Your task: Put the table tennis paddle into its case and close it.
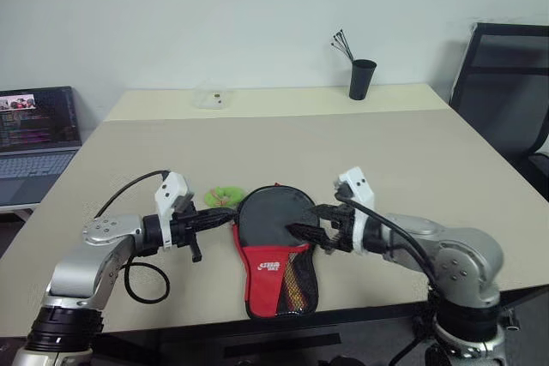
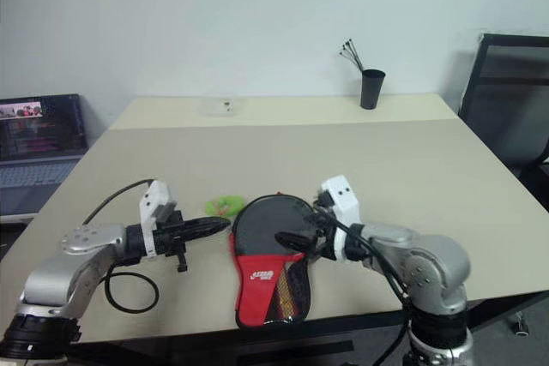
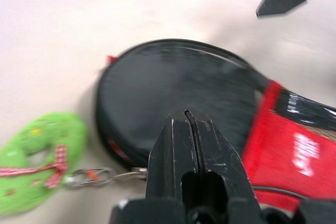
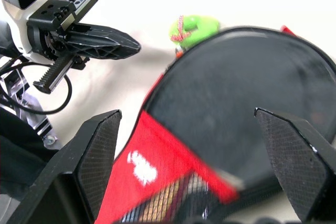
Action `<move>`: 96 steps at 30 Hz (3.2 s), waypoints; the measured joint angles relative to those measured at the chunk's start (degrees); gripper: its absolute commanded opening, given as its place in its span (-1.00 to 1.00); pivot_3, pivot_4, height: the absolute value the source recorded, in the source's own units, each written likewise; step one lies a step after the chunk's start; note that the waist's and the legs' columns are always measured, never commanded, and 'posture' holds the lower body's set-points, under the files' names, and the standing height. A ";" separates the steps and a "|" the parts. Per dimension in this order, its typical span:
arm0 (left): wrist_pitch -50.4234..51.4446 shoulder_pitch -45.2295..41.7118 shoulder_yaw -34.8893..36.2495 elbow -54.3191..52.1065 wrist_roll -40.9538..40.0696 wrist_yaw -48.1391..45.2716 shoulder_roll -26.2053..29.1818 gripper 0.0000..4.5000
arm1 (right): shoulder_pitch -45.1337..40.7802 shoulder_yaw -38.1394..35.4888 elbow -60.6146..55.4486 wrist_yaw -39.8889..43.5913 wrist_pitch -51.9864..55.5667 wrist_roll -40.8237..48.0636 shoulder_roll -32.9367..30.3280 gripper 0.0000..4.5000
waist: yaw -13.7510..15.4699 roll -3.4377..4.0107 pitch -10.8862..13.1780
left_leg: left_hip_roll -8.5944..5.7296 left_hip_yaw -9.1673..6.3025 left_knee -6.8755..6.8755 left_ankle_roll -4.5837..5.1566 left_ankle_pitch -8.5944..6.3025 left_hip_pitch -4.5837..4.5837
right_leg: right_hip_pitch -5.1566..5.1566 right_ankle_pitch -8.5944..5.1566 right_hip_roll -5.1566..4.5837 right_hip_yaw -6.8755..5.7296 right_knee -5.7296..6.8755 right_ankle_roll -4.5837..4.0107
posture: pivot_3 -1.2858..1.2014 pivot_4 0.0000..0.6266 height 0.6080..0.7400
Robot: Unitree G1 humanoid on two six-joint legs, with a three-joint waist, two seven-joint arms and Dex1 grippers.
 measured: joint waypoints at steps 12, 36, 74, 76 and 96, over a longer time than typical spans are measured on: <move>-2.22 -3.66 -0.08 7.61 6.00 8.10 -1.60 0.03 | -1.36 12.11 14.27 1.52 -16.88 -10.25 1.99 1.00 | 0.05 -0.02 0.00 | -0.01 0.03 0.04 0.00 0.00 -0.04 | 0.00 0.02 -0.03 0.02 0.02 0.04 | 0.03 -0.52 1.00; 1.92 -23.20 -2.56 37.57 11.64 16.77 -13.82 0.99 | -1.00 13.88 16.14 1.24 -19.29 -15.09 3.95 1.00 | 0.16 -0.07 -0.03 | -0.05 0.03 0.14 0.00 0.01 -0.02 | 0.00 0.03 0.01 -0.01 0.22 0.05 | 0.03 -0.52 1.00; -14.36 -34.62 -5.08 55.77 20.33 19.85 -18.15 -0.99 | 2.98 20.72 26.05 6.58 -37.22 -26.51 -1.47 1.00 | 0.89 -0.77 -0.50 | -0.08 0.10 0.17 -0.01 0.01 0.39 | 0.34 0.04 -0.03 0.00 0.24 0.05 | 0.03 -0.52 1.00; -17.57 -37.33 -5.87 59.67 21.89 20.55 -19.40 -0.99 | 3.05 20.68 26.14 6.83 -37.37 -26.71 -1.33 1.00 | 1.19 -0.82 -0.54 | -0.08 0.11 0.16 -0.01 0.01 0.40 | 0.34 0.04 -0.03 0.01 0.24 0.05 | 0.03 -0.52 1.00; -32.44 -50.33 -12.79 80.49 37.98 33.27 -28.32 -0.99 | 4.73 19.91 25.02 7.60 -36.61 -28.66 -0.71 1.00 | 1.56 -0.87 -0.57 | -0.10 0.27 0.16 -0.02 0.01 0.39 | 0.34 0.03 -0.02 -0.03 0.24 0.05 | 0.03 -0.52 1.00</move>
